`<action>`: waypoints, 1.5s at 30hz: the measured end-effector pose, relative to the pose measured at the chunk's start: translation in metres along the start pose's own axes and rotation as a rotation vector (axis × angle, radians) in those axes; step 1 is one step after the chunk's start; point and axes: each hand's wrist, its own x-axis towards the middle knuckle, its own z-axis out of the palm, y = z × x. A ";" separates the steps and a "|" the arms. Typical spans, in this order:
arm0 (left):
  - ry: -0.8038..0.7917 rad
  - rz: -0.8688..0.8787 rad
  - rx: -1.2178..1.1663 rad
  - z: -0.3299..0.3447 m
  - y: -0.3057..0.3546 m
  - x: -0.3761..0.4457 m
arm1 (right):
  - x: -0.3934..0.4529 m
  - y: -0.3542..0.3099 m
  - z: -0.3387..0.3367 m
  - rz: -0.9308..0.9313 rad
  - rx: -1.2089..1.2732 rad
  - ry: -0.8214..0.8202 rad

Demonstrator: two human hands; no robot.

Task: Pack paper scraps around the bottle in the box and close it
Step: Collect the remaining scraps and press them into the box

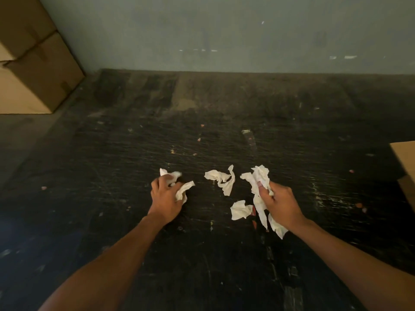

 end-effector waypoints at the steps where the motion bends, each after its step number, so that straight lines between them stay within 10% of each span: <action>1: -0.002 0.011 -0.010 0.005 0.000 0.000 | -0.001 0.000 0.001 0.010 0.002 0.007; 19: -0.309 0.403 0.193 0.045 0.127 0.054 | -0.029 0.033 -0.006 0.105 -0.010 0.028; 26: -0.174 0.537 0.222 0.048 0.139 0.046 | -0.041 0.045 0.003 0.218 -0.018 -0.013; 36: -0.200 0.425 0.097 0.042 0.138 0.040 | -0.026 0.037 -0.004 0.244 0.036 0.157; 45: 0.124 0.113 -0.369 0.007 0.098 0.048 | -0.002 0.024 -0.011 0.182 0.073 0.195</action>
